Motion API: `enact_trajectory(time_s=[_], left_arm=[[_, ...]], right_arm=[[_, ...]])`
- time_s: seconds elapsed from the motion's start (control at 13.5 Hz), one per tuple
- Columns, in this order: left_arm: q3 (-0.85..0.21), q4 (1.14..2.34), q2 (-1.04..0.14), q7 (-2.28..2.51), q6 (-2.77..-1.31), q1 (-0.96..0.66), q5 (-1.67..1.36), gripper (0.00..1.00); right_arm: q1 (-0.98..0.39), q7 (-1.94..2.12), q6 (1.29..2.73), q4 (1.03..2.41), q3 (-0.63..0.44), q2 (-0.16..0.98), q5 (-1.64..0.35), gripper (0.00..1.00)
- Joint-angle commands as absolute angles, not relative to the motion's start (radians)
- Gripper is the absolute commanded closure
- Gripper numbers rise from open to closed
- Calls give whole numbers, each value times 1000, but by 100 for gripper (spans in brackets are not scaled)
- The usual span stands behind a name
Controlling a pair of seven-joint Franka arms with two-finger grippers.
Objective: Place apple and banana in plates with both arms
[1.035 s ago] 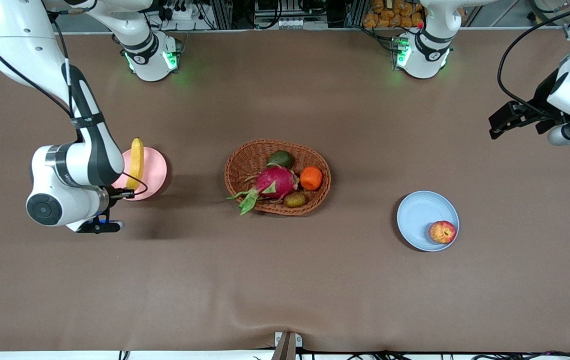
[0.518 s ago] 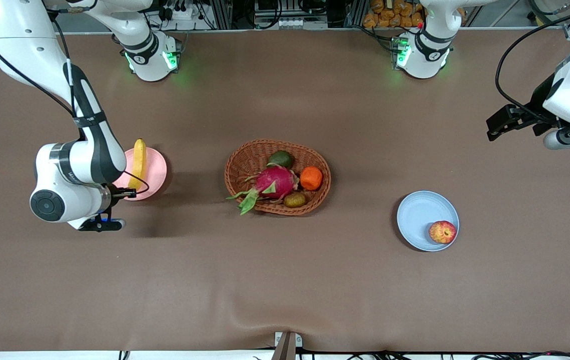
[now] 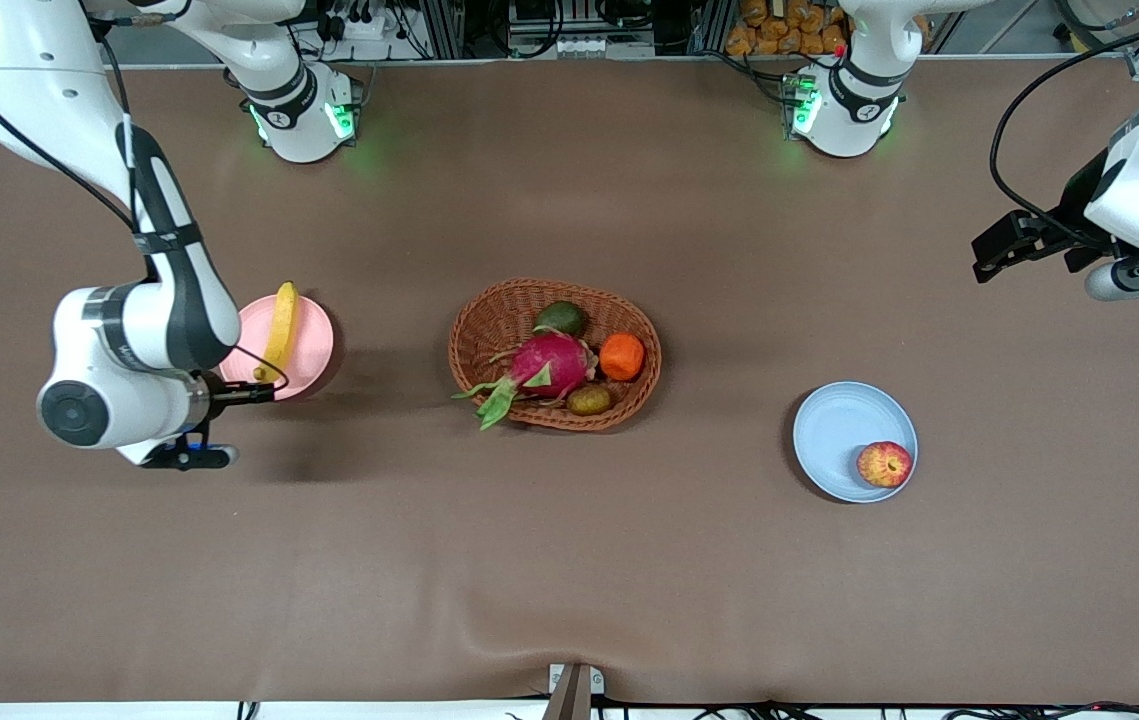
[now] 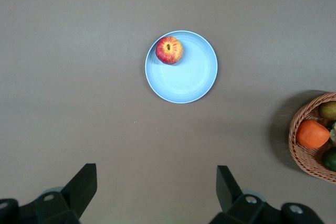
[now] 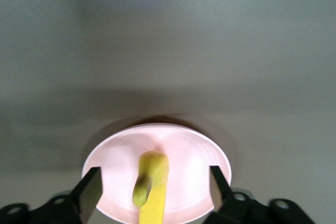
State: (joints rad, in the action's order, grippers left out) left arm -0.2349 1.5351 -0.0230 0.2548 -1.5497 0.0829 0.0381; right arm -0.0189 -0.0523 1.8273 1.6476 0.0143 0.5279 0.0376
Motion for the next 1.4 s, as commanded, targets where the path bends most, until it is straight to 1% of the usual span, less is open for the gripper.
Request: enact_trajectory(time_s=[0.0, 0.15, 0.44, 0.52, 0.59, 0.67, 0.81, 0.89, 1.04, 1.11, 1.26, 1.33], left_arm=[[-227, 1531, -11, 245, -1537, 80, 18, 0], [-230, 1529, -6, 242, -1537, 78, 20, 0], [-230, 1532, -5, 239, -1514, 80, -18, 0], [-230, 1532, 0, 232, -1497, 80, -29, 0], [-230, 1534, 8, 232, -1474, 80, -31, 0], [-229, 1534, 14, 230, -1473, 80, -31, 0], [-227, 1526, 12, 230, -1473, 81, -29, 0], [-226, 1526, 14, 229, -1473, 81, -29, 0], [-222, 1532, 17, 227, -1473, 81, -29, 0], [-224, 1535, 21, 227, -1473, 81, -29, 0], [-224, 1552, 38, 227, -1474, 80, -29, 0], [-225, 1552, 38, 227, -1474, 81, -29, 0]], right_arm=[[-15, -41, 1656, 1447, 21, 520, 26, 0], [-14, -40, 1524, 1289, 21, 522, 40, 0], [-17, -47, 1335, 1076, 25, 488, 37, 0], [-15, -46, 1295, 1053, 28, 465, 32, 0], [-18, -57, 1281, 1054, 28, 403, 29, 0], [-20, -61, 1278, 1072, 25, 344, 25, 0], [-20, -75, 1275, 1162, 25, 234, 28, 0], [-20, -75, 1291, 1243, 23, 159, 29, 0], [-20, -74, 1376, 1449, 25, -5, 35, 0], [-23, -72, 1405, 1516, 26, -56, 43, 0], [-20, -69, 1396, 1540, 25, -80, 57, 0], [-18, -72, 1399, 1580, 25, -104, 57, 0]])
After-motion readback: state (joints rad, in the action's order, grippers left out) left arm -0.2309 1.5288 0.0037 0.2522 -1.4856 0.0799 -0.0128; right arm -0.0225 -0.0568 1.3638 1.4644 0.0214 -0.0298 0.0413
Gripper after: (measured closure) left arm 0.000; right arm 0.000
